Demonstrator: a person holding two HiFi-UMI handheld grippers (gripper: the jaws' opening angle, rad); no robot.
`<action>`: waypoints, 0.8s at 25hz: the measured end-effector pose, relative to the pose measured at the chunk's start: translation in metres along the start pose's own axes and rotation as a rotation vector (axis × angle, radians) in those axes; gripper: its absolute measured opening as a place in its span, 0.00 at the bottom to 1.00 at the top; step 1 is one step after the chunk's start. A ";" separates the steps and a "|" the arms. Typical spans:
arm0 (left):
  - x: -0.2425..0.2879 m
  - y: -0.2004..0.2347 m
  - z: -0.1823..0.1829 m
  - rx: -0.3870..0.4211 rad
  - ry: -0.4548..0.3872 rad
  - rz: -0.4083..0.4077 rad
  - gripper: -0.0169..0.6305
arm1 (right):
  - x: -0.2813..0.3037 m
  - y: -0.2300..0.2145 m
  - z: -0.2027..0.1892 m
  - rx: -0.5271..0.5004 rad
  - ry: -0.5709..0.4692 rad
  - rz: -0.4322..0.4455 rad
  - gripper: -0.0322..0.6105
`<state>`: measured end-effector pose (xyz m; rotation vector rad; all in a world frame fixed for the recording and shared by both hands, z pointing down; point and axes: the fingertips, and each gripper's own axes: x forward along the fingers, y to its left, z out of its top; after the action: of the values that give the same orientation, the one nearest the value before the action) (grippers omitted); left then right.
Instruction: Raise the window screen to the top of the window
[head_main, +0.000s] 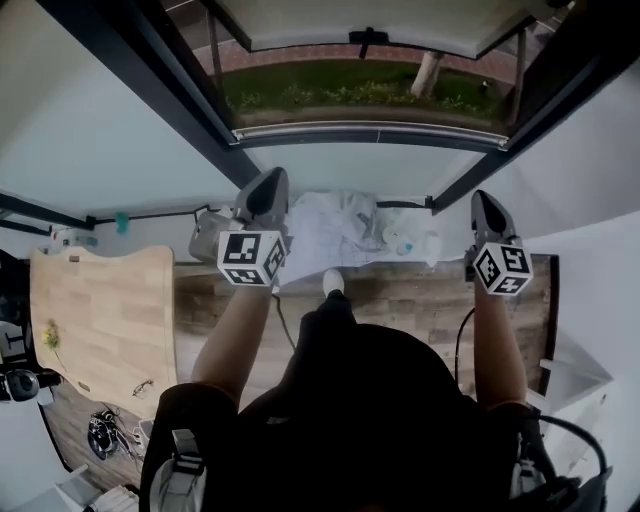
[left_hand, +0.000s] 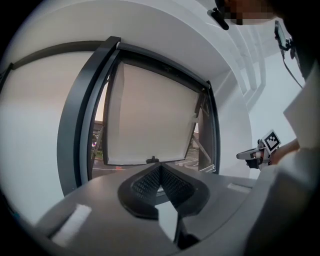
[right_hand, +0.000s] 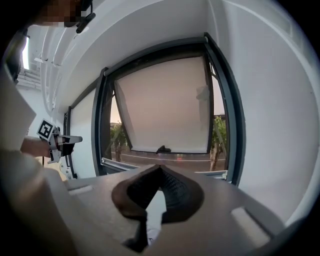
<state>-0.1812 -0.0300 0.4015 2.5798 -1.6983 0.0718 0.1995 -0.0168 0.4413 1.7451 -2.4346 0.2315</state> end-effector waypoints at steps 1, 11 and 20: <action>0.007 0.006 -0.002 -0.001 0.002 -0.003 0.04 | 0.007 -0.001 0.000 -0.001 0.009 -0.006 0.05; 0.076 0.041 -0.020 -0.032 0.043 -0.060 0.04 | 0.074 -0.005 0.011 0.011 0.007 -0.048 0.05; 0.136 0.052 -0.046 0.015 0.122 -0.162 0.04 | 0.128 -0.010 0.024 0.013 0.027 -0.083 0.05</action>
<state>-0.1759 -0.1724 0.4575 2.6520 -1.4501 0.2310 0.1676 -0.1436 0.4443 1.8309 -2.3411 0.2609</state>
